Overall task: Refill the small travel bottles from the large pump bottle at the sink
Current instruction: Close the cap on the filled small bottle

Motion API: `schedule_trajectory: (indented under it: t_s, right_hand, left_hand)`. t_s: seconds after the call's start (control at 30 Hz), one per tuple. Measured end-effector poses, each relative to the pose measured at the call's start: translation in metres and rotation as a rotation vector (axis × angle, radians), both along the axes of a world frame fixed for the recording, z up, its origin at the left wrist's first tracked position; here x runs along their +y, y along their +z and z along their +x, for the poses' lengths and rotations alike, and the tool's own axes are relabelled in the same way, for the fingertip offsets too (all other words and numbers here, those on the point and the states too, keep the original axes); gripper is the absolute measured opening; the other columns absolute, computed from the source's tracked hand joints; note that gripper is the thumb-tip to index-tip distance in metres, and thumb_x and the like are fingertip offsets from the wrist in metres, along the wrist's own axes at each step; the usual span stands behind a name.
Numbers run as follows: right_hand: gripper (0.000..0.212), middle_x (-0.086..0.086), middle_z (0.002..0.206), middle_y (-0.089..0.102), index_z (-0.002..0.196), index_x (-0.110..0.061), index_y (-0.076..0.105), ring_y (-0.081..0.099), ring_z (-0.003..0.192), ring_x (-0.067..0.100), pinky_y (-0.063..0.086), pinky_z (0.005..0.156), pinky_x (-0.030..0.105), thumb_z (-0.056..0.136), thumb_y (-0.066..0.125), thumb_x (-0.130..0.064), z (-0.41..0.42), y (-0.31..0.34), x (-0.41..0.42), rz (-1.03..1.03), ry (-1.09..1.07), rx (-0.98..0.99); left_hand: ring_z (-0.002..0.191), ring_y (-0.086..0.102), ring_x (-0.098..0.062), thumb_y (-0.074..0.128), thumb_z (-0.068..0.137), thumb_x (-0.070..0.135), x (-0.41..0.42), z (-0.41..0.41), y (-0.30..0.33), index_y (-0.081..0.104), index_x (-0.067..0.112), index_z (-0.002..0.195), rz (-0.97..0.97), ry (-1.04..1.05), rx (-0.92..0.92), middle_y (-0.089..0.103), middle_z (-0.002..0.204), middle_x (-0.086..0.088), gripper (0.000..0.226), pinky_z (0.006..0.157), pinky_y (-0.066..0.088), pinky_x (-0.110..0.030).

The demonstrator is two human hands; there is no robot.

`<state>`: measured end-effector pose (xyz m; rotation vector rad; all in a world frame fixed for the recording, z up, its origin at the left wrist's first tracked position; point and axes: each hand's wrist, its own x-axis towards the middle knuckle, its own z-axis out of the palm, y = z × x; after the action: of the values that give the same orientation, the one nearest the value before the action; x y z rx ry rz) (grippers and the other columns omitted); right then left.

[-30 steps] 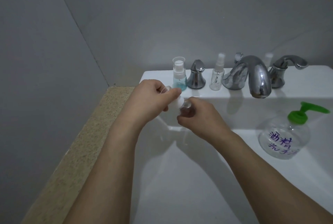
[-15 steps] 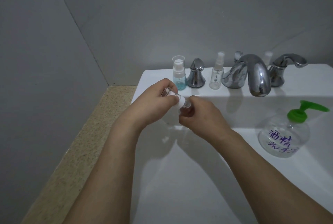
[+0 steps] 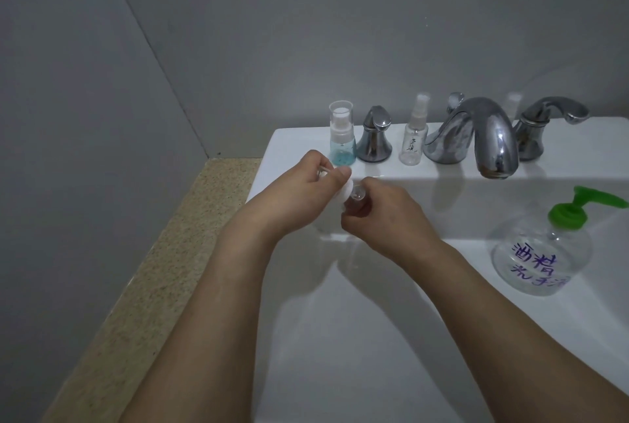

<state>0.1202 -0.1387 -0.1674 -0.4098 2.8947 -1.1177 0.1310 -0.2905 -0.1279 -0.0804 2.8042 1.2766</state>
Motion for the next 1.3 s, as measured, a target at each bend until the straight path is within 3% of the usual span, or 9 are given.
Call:
schedule_trajectory:
  t_s: [0.2, 0.47, 0.7, 0.8, 0.97, 1.07, 1.17, 1.3]
  right_hand:
    - [0.013, -0.009, 0.084, 0.064, 0.082, -0.026, 0.055, 0.059, 0.083, 0.016, 0.048, 0.076, 0.033, 0.075, 0.065, -0.028, -0.0001, -0.0001, -0.0006, -0.006, 0.001, 0.004]
    - [0.017, -0.006, 0.086, 0.064, 0.086, -0.023, 0.058, 0.06, 0.086, 0.019, 0.049, 0.079, 0.036, 0.072, 0.067, -0.029, 0.0001, -0.0021, -0.0026, 0.066, 0.037, 0.065]
    - [0.019, -0.007, 0.085, 0.064, 0.087, -0.023, 0.056, 0.059, 0.086, 0.02, 0.046, 0.075, 0.032, 0.073, 0.067, -0.03, -0.0022, -0.0016, -0.0007, 0.045, -0.001, 0.081]
    - [0.02, -0.009, 0.084, 0.063, 0.087, -0.024, 0.057, 0.059, 0.087, 0.018, 0.044, 0.073, 0.031, 0.072, 0.068, -0.031, -0.0032, -0.002, -0.0003, 0.067, 0.015, 0.1]
    - [0.019, -0.01, 0.082, 0.06, 0.084, -0.025, 0.055, 0.059, 0.086, 0.017, 0.042, 0.071, 0.029, 0.072, 0.067, -0.032, -0.003, -0.0039, -0.0014, 0.096, 0.037, 0.13]
    - [0.02, -0.008, 0.085, 0.063, 0.088, -0.024, 0.057, 0.059, 0.087, 0.017, 0.042, 0.071, 0.03, 0.072, 0.067, -0.032, -0.0042, -0.0036, -0.0006, 0.092, 0.034, 0.131]
    - [0.019, -0.01, 0.08, 0.057, 0.084, -0.026, 0.051, 0.057, 0.086, 0.017, 0.035, 0.068, 0.029, 0.073, 0.066, -0.033, -0.0049, -0.0034, 0.0003, 0.112, 0.037, 0.14]
    - [0.02, -0.011, 0.078, 0.051, 0.083, -0.027, 0.049, 0.056, 0.085, 0.018, 0.033, 0.067, 0.028, 0.074, 0.066, -0.034, -0.005, -0.0059, -0.0007, 0.136, 0.034, 0.166]
  left_hand:
    - [0.066, 0.049, -0.016, 0.053, 0.083, 0.044, 0.0011, 0.0001, 0.0017, 0.049, 0.032, 0.085, 0.059, -0.015, -0.005, 0.057, 0.081, 0.001, 0.013, 0.065, 0.042, -0.035]
    - [0.057, 0.05, -0.014, 0.044, 0.093, 0.055, 0.0016, -0.0012, 0.0037, 0.052, 0.017, 0.071, -0.144, 0.126, 0.07, 0.057, 0.066, 0.004, 0.045, 0.058, 0.038, -0.029]
    - [0.061, 0.049, -0.012, 0.06, 0.082, 0.053, 0.0003, -0.0033, 0.001, 0.056, 0.023, 0.083, 0.072, 0.028, 0.058, 0.058, 0.075, 0.006, 0.031, 0.059, 0.039, -0.03]
    - [0.06, 0.048, -0.014, 0.057, 0.074, 0.048, 0.0, -0.0024, 0.0018, 0.055, 0.022, 0.082, 0.129, 0.046, 0.03, 0.057, 0.071, 0.006, 0.027, 0.062, 0.04, -0.034]
    - [0.057, 0.047, -0.016, 0.044, 0.092, 0.056, -0.0009, -0.0021, -0.0015, 0.05, 0.019, 0.077, 0.001, 0.086, 0.078, 0.054, 0.066, 0.005, 0.04, 0.058, 0.039, -0.034]
    - [0.057, 0.047, -0.015, 0.053, 0.084, 0.049, -0.0036, -0.0022, -0.0006, 0.052, 0.027, 0.075, 0.074, -0.001, 0.08, 0.054, 0.063, 0.011, 0.024, 0.058, 0.038, -0.035]
    - [0.067, 0.05, -0.018, 0.053, 0.075, 0.039, -0.0014, -0.0008, 0.0031, 0.056, 0.03, 0.082, 0.116, -0.033, 0.073, 0.055, 0.075, 0.003, 0.011, 0.064, 0.041, -0.038]
    - [0.065, 0.051, -0.017, 0.043, 0.092, 0.048, 0.0021, 0.0015, 0.0005, 0.052, 0.021, 0.083, 0.031, 0.075, 0.073, 0.056, 0.07, 0.005, 0.03, 0.063, 0.04, -0.035]
